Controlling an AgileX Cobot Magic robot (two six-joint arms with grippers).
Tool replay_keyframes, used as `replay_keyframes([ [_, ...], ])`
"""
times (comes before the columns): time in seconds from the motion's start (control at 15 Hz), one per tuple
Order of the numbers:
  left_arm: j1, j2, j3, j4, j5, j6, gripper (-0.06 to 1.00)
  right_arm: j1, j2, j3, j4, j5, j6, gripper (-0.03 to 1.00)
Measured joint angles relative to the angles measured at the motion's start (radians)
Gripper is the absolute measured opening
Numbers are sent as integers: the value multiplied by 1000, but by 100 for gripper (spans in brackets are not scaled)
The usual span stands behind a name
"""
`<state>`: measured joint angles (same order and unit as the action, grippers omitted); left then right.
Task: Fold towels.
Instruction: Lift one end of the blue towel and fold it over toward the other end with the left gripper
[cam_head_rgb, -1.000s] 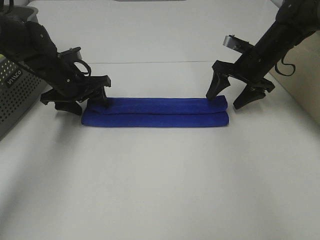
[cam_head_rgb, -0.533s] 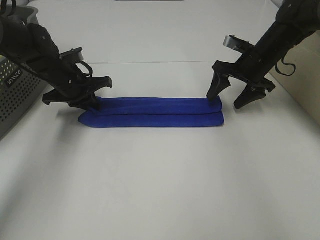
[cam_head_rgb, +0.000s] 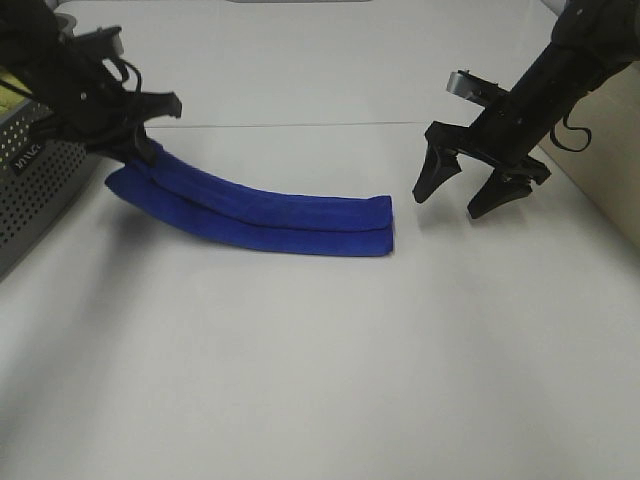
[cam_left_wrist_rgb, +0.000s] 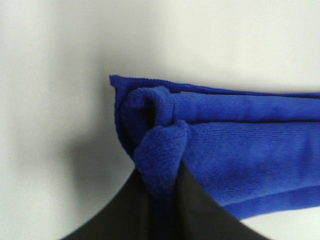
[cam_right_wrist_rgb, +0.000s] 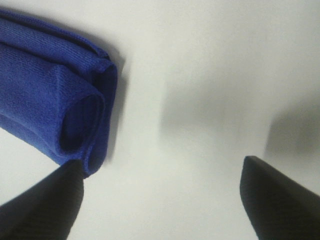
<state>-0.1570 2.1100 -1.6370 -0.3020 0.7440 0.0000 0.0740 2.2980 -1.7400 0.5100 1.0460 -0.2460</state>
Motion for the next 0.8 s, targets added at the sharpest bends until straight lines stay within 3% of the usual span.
replay_keyframes([
  [0.33,-126,27,-226,-62,175,-93,7,0,0,0,2,3,0,82],
  [0.53,-240,134,-368,-109,200,-152,7,0,0,0,4,4,0,82],
  [0.8,-306,323,-531,-121,203,-247,7,0,0,0,7,4,0,82],
])
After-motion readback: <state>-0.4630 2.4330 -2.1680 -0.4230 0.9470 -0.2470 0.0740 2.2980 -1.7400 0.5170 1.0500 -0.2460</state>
